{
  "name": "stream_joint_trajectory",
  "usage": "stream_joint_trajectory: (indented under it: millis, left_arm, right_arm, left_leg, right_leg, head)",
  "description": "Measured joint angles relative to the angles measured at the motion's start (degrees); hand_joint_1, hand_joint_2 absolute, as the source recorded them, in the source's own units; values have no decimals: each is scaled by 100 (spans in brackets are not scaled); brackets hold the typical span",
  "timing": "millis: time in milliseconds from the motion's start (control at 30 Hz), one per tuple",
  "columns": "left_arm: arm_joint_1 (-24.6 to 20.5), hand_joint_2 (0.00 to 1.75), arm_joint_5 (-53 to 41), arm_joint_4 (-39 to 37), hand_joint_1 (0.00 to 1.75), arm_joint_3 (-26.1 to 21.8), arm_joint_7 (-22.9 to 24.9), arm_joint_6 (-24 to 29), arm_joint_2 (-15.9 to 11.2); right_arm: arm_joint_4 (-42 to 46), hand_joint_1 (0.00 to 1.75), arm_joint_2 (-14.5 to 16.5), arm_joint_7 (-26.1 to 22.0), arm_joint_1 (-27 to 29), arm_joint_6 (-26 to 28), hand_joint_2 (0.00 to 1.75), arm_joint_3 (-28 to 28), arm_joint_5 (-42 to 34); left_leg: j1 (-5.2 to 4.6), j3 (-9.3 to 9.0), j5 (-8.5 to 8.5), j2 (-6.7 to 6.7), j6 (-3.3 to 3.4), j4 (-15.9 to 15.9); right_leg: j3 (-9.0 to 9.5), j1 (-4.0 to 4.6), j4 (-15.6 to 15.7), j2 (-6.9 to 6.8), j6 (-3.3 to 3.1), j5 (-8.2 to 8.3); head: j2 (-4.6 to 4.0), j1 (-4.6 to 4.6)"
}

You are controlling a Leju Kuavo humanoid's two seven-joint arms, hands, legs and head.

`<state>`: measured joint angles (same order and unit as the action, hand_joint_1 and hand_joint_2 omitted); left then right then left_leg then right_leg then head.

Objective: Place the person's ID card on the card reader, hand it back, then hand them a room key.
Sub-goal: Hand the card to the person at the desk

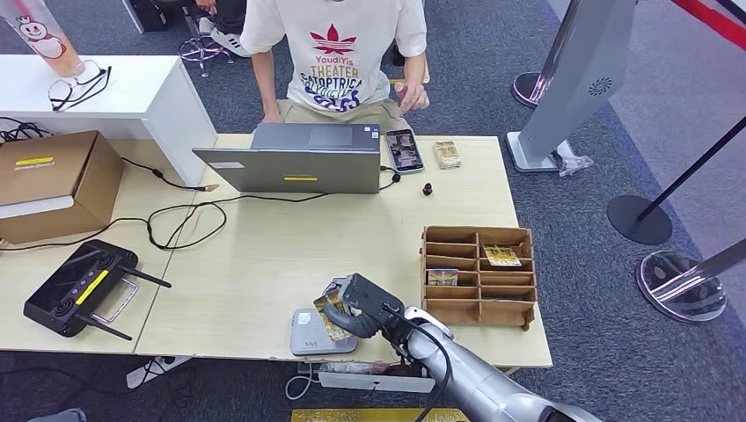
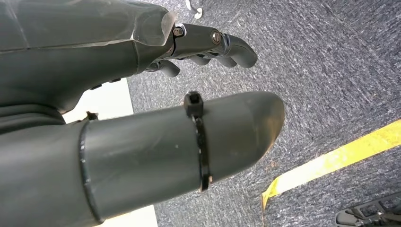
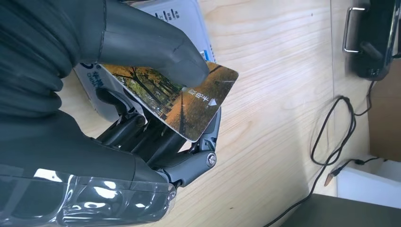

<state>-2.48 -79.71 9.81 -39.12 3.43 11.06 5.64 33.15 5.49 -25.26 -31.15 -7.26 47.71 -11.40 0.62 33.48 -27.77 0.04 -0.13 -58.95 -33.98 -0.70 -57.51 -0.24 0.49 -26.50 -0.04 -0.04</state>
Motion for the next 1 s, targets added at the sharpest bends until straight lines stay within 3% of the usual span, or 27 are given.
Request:
stream_joint_trajectory:
  millis: [367,1000]
  left_arm:
    - [0,0,-13,0,0,0,-1,2,0]
    - [-36,0,-3,0,0,-10,129,-138,-7]
  right_arm:
    - [36,175,62,86,36,-61,175,22,110]
    - [-605,175,947,421,14,-410,175,514,298]
  left_leg:
    - [0,0,0,0,0,0]
    - [1,0,0,0,0,0]
  right_leg:
    - [0,0,0,1,0,0]
    - [0,1,0,0,0,0]
  head:
    - [0,-1]
    - [0,-1]
